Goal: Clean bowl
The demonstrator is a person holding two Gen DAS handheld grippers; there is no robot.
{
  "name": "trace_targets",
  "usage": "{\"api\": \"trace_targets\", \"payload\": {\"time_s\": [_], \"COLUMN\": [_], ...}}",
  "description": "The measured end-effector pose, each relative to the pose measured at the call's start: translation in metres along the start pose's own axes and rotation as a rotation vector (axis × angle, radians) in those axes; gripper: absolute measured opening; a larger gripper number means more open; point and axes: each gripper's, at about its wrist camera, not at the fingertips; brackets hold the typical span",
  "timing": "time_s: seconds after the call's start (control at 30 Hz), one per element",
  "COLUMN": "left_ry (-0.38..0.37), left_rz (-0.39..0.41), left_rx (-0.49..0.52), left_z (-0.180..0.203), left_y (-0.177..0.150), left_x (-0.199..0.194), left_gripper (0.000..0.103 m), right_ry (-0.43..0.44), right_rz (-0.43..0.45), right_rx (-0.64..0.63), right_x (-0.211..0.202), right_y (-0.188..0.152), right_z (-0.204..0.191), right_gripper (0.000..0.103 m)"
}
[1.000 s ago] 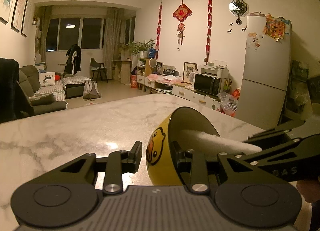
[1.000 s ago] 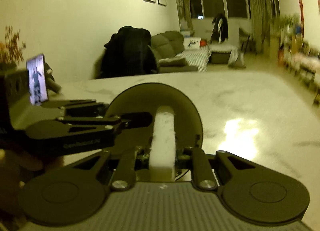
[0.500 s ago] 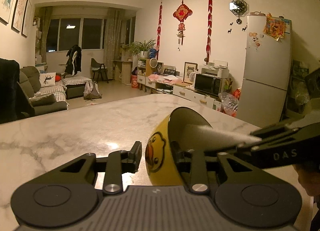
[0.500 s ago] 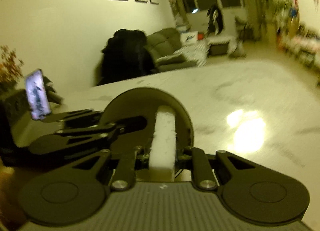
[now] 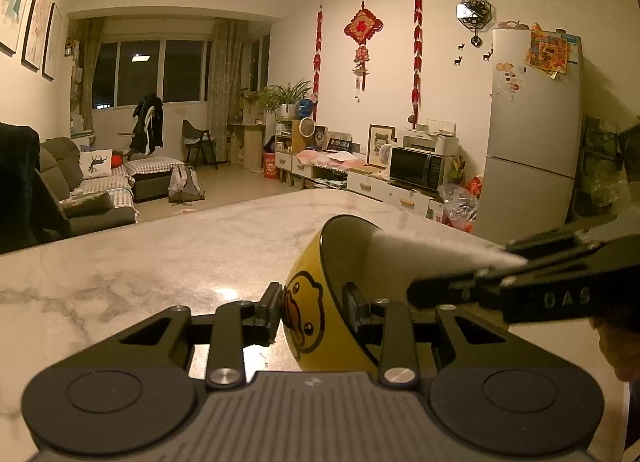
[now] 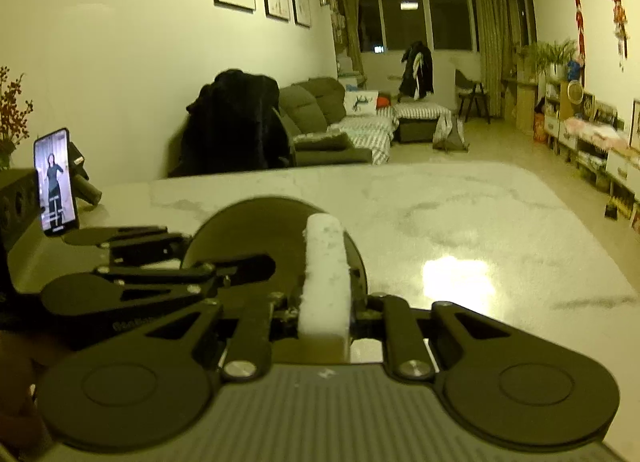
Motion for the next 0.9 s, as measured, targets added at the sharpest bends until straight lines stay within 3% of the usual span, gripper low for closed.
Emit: {"api": "trace_targets", "payload": {"time_s": [0.23, 0.37, 0.47, 0.53, 0.63, 0.9], "left_ry": [-0.021, -0.012, -0.014, 0.026, 0.116, 0.198], "left_rz": [-0.111, -0.216, -0.218, -0.194, -0.167, -0.192], "left_rx": [-0.04, -0.192, -0.303, -0.299, -0.203, -0.157], "left_z": [-0.003, -0.014, -0.026, -0.026, -0.022, -0.035], "left_y": [-0.004, -0.004, -0.002, -0.003, -0.001, -0.003], "left_x": [0.008, 0.015, 0.012, 0.006, -0.007, -0.042], "left_gripper": [0.037, 0.027, 0.022, 0.022, 0.022, 0.022], "right_ry": [-0.005, -0.001, -0.026, -0.023, -0.008, 0.089], "right_rz": [-0.008, 0.002, 0.014, 0.014, 0.007, -0.029], "right_rx": [0.003, -0.011, -0.04, -0.041, -0.035, -0.042], "right_x": [-0.001, -0.003, -0.003, -0.002, -0.001, 0.004], "right_y": [-0.004, 0.0, 0.001, 0.001, -0.001, -0.012], "right_z": [-0.002, -0.009, -0.018, -0.023, -0.031, -0.061], "right_gripper": [0.018, 0.018, 0.018, 0.018, 0.018, 0.018]}}
Point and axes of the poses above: each gripper's, at about its wrist camera, not at the fingertips, and x roughly the way its jaws point, z to its right, y to its top, and after that the axes turned 5 degrees about -y, right-handed
